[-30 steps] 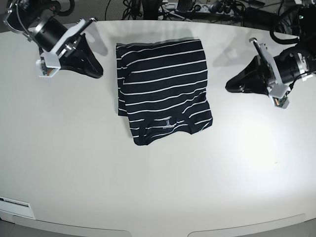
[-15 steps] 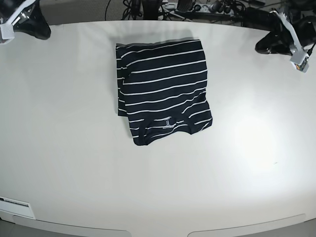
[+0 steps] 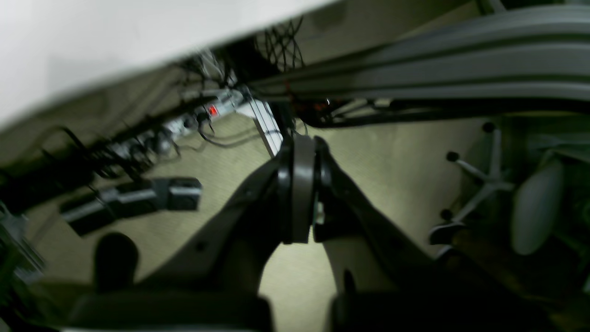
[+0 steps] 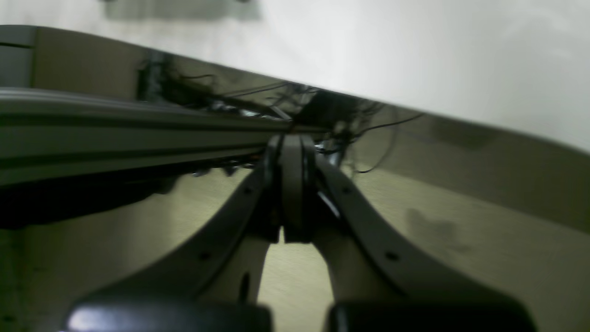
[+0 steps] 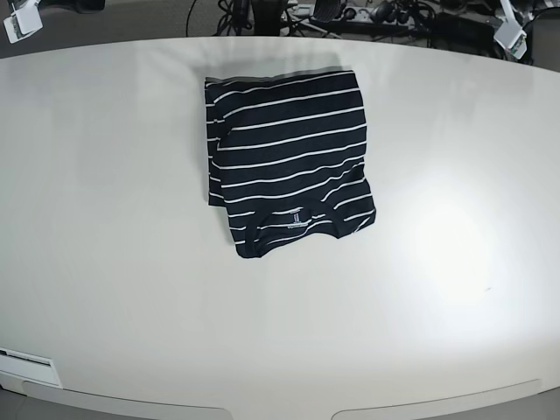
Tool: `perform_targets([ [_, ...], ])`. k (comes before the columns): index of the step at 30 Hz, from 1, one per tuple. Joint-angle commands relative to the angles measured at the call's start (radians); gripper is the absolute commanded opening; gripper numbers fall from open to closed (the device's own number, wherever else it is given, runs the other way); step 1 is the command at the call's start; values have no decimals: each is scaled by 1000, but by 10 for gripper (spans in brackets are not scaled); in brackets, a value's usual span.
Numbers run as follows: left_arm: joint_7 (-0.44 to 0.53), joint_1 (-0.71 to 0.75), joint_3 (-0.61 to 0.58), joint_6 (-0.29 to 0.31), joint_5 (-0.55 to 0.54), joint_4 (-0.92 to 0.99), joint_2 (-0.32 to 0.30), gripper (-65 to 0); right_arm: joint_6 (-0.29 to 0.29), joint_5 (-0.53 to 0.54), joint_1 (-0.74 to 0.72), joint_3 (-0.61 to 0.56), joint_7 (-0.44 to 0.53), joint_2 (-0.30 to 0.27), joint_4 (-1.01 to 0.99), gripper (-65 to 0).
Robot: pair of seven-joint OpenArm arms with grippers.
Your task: Fold the T-shirt properly
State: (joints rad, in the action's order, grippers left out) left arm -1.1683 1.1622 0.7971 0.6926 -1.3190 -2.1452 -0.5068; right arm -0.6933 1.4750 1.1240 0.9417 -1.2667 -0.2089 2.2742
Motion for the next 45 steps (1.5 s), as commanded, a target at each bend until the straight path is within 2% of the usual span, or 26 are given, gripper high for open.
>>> perform_targets([
  [1,8,24,8,6,-17,-12,3,-650,-5,9,28,-11,2,-9,-25,-650],
  [4,8,47,2,6,-13,-6,31,-650,-5,-8,31,-82,14,-11,-129,-650],
  [7,27,53,-36,6,44,27,42,-650,-5,-101,31,-164,79,-30,-235,-650],
  [9,72,53,-89,6,121,72,40,-650,-5,-204,31,-230,149,-60,-299,-650],
  [13,235,39,-245,6,315,205,22,-650,-5,-413,21,-372,318,-129,-420,-650],
  [14,262,24,-286,-17,356,246,15,-650,-5,-458,14,-409,359,-145,-447,-650],
  [18,354,-105,-428,-86,492,452,8,-650,-5,-647,-48,-545,497,-174,-575,-650],
  [23,497,-327,-554,-144,614,766,9,-650,0,-878,-185,-682,679,-174,-787,-650],
  [27,647,-496,-663,-144,733,1042,17,-650,59,-1019,-324,-796,787,-174,-986,-650],
  [30,836,-597,-751,-147,857,1242,37,-650,134,-1122,-423,-892,883,-174,-1142,-650],
  [33,1008,-687,-822,-242,998,1410,79,-650,258,-1207,-517,-990,1004,-173,-1305,-650],
  [35,1085,-742,-860,-319,1070,1496,115,-650,306,-1239,-581,-1052,1072,-173,-1416,-650],
  [39,1174,-829,-920,-401,1087,1599,187,-650,326,-1300,-705,-1167,1183,-157,-1612,-650],
  [41,1184,-866,-938,-447,1086,1627,230,-650,369,-1301,-757,-1212,1185,-135,-1677,-650],
  [45,1189,-900,-962,-462,1121,1639,310,-650,423,-1296,-813,-1262,1185,-74,-1720,-650],
])
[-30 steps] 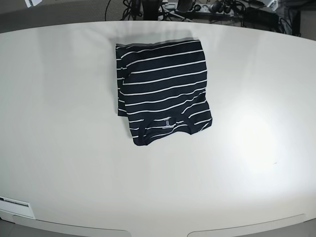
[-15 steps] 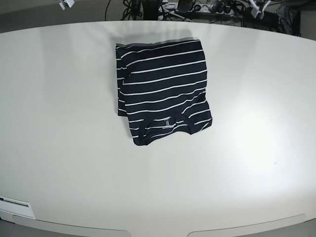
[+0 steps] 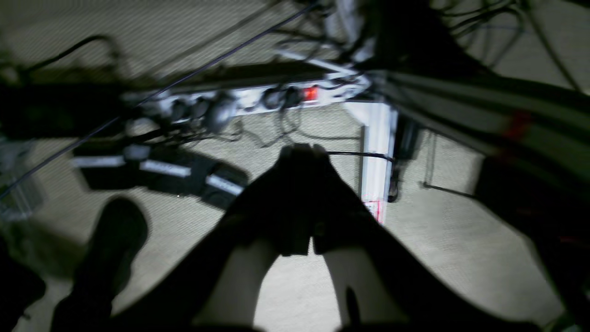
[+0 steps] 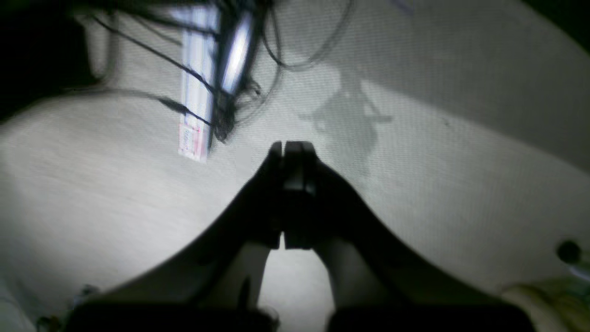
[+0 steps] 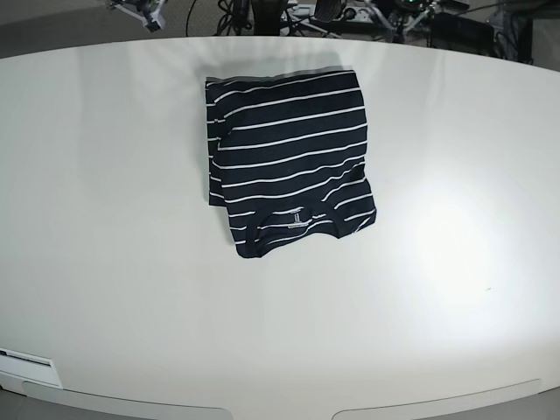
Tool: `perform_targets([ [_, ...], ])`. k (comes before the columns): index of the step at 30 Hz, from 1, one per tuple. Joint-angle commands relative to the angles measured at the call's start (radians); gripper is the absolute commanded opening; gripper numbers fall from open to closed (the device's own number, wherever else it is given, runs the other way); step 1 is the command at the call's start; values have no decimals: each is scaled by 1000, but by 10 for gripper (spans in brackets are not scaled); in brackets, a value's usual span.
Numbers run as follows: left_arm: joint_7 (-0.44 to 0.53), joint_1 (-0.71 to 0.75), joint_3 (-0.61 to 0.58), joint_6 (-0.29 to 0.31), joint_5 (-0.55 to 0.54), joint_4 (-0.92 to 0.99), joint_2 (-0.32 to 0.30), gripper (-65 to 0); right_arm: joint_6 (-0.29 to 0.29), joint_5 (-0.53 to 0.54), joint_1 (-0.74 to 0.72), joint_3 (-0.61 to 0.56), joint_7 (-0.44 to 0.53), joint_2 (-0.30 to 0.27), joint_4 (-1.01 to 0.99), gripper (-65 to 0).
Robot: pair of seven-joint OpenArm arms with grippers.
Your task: Fold the T-shirt properly
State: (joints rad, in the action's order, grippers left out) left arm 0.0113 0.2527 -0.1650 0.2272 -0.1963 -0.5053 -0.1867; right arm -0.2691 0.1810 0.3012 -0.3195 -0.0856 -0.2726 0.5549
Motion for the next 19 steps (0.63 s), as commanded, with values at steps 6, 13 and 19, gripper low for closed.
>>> perform_targets([
  [6,14,7,0,-49,16,-1,66,-650,23,-71,7,-3,15,93,-1,-650],
  [13,19,13,-84,-49,1,3,70,-650,53,-134,4,-3,18,142,-1,-650],
  [19,37,13,-151,-49,1,3,84,-650,35,-130,4,-3,27,148,-1,-650],
])
